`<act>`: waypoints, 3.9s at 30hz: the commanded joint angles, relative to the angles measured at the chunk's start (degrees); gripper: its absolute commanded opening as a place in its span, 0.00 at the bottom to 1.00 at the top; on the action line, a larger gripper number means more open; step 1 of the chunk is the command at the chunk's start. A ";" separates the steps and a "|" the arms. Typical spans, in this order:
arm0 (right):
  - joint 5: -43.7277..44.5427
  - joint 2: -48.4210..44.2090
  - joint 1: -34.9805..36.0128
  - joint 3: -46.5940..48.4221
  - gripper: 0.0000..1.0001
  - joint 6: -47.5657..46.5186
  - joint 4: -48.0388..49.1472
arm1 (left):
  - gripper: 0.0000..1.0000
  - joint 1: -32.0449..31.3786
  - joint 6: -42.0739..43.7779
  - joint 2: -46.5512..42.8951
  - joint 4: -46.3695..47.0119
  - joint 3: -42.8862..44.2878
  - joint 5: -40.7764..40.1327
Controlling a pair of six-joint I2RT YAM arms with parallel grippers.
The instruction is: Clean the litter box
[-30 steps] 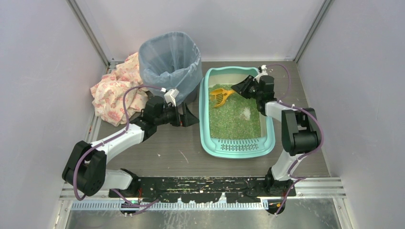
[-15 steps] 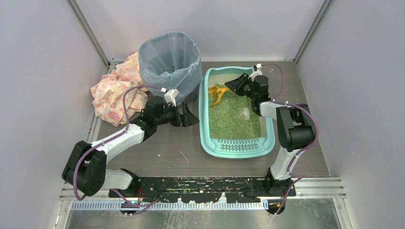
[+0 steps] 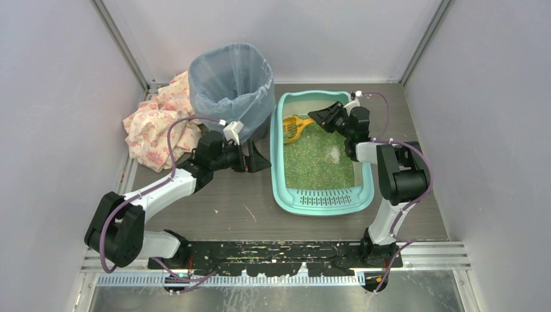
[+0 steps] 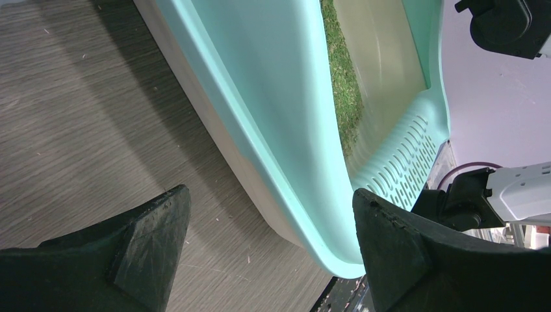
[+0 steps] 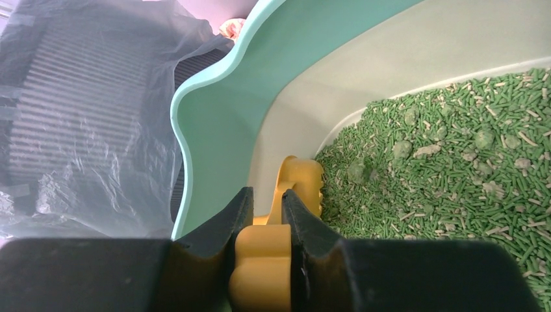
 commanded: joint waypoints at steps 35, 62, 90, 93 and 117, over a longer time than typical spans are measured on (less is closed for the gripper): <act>-2.57 -14.08 -3.37 -4.82 0.01 -0.16 -0.25 | 0.94 -0.20 -0.05 -0.79 3.05 1.32 1.40; 0.39 -23.79 -10.65 -6.16 0.01 -10.51 -14.41 | 0.94 -0.27 -0.44 0.49 3.87 1.45 1.86; 16.52 -5.65 4.25 10.09 0.01 -29.19 -30.94 | 0.94 -0.28 0.59 1.10 2.83 1.76 0.85; 14.40 -4.16 5.77 10.59 0.01 -27.75 -29.49 | 0.94 -0.27 0.57 1.00 2.83 1.76 0.77; -4.85 -9.00 0.16 1.47 0.01 -2.53 -2.33 | 0.94 -0.29 0.27 0.22 3.00 1.59 1.08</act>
